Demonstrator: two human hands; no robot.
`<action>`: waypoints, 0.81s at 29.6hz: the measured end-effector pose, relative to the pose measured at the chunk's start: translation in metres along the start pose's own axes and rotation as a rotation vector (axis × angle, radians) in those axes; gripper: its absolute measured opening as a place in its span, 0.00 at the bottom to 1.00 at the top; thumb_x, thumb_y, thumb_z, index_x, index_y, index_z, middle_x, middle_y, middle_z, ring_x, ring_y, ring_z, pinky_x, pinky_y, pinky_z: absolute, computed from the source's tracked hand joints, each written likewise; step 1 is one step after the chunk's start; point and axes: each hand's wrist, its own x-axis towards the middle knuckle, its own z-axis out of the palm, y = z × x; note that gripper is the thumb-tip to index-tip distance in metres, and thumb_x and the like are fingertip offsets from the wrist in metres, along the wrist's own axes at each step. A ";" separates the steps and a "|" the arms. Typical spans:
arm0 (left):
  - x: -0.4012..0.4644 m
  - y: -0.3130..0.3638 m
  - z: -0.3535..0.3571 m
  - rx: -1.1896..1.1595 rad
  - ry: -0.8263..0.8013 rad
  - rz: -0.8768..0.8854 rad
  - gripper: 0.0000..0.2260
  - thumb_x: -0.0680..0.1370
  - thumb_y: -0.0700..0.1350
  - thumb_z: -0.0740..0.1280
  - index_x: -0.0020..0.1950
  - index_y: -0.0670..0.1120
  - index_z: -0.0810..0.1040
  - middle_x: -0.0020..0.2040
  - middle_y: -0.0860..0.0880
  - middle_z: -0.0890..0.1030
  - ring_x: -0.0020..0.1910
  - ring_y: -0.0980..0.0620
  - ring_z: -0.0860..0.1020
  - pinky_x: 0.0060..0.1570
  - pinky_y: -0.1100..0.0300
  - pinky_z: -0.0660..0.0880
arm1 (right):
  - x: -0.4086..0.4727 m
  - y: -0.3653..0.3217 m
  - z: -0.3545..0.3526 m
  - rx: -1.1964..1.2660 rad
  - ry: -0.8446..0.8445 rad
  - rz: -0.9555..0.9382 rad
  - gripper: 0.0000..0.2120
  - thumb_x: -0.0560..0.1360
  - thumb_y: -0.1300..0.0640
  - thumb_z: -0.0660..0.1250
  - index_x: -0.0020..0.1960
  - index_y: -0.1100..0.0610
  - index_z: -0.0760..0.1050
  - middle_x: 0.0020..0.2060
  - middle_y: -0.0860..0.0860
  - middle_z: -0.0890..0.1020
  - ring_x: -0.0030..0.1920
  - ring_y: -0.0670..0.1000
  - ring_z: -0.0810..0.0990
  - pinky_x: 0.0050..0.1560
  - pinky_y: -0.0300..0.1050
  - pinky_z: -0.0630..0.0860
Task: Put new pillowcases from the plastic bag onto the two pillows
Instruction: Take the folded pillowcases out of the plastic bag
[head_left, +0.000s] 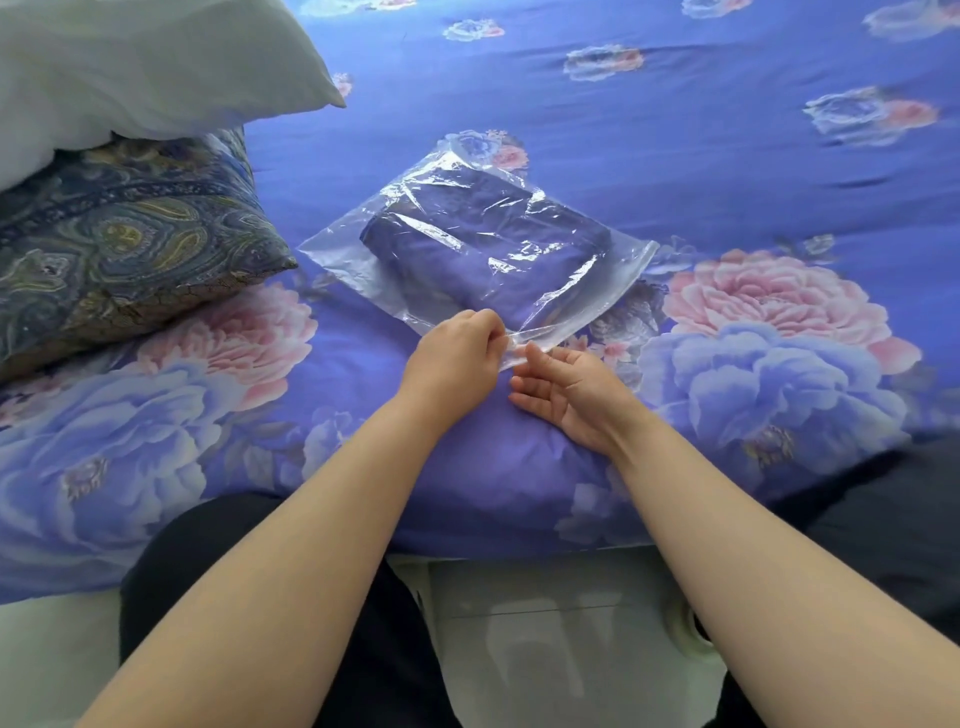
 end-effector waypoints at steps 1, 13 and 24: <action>0.000 0.002 0.001 0.014 -0.021 -0.002 0.06 0.80 0.46 0.59 0.51 0.47 0.75 0.49 0.48 0.77 0.48 0.45 0.75 0.43 0.54 0.69 | -0.001 0.000 -0.001 0.006 -0.021 -0.007 0.05 0.77 0.59 0.63 0.44 0.60 0.73 0.31 0.51 0.81 0.32 0.47 0.82 0.34 0.40 0.80; -0.003 0.006 -0.006 -0.057 0.016 -0.149 0.05 0.78 0.46 0.61 0.47 0.49 0.76 0.45 0.50 0.81 0.46 0.47 0.77 0.39 0.55 0.70 | -0.005 0.009 0.012 -0.203 0.104 -0.130 0.08 0.77 0.61 0.65 0.39 0.61 0.73 0.29 0.51 0.80 0.28 0.46 0.80 0.30 0.40 0.79; 0.005 -0.012 -0.029 -0.452 -0.419 -0.235 0.06 0.70 0.48 0.75 0.40 0.46 0.84 0.29 0.53 0.75 0.28 0.60 0.66 0.27 0.69 0.63 | -0.010 0.015 0.019 -0.369 0.133 -0.218 0.08 0.77 0.63 0.65 0.39 0.60 0.76 0.32 0.54 0.79 0.26 0.45 0.79 0.29 0.37 0.78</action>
